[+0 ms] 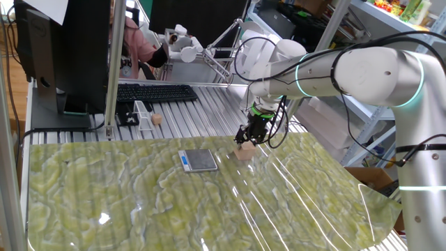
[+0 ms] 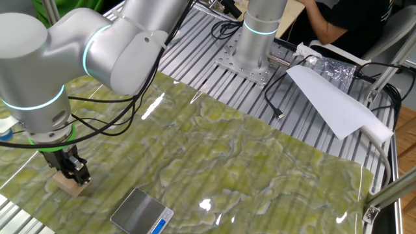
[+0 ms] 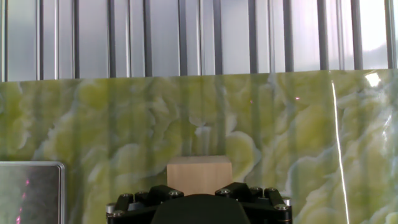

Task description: Place the block on the scale

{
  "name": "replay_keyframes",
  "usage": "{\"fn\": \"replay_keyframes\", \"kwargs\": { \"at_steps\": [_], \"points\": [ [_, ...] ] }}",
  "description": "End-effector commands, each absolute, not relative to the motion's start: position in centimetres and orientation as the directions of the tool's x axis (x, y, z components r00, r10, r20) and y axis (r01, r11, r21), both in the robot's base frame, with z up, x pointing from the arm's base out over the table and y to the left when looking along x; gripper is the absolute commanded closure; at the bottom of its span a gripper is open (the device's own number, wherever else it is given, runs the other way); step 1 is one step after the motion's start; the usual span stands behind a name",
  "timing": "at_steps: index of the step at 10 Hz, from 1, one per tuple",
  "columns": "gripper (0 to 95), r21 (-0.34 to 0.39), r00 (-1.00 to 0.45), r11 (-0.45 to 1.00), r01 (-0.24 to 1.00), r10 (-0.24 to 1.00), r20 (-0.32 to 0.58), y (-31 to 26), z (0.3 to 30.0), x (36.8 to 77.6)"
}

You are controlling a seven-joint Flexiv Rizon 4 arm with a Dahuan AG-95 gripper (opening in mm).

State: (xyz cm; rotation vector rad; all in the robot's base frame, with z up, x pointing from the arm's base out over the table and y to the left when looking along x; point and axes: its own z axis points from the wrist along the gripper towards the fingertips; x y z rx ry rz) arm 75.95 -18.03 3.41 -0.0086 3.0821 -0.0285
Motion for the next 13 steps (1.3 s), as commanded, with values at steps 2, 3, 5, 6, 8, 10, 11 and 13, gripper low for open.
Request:
{"fn": "replay_keyframes", "kwargs": {
  "at_steps": [2, 3, 5, 6, 8, 10, 11, 13],
  "points": [
    [95.0, -0.018, -0.998, 1.0, 0.002, 0.001, -0.058, -18.1, 3.4, 75.9],
    [95.0, -0.017, -0.998, 1.0, 0.002, 0.001, -0.058, -18.1, 3.4, 75.9],
    [95.0, -0.013, -0.999, 1.0, -0.004, -0.005, -0.053, -18.1, 3.9, 75.9],
    [95.0, -0.014, -0.998, 1.0, -0.004, -0.005, -0.055, -18.1, 4.0, 75.9],
    [95.0, -0.015, -0.998, 1.0, -0.006, -0.007, -0.058, -17.9, 4.5, 75.8],
    [95.0, -0.016, -0.998, 1.0, -0.006, -0.007, -0.058, -17.7, 5.4, 75.6],
    [95.0, -0.016, -0.998, 1.0, -0.007, -0.007, -0.057, -17.8, 6.1, 75.5],
    [95.0, -0.02, -0.998, 1.0, -0.007, -0.008, -0.057, -17.6, 7.2, 75.3]
  ]
}}
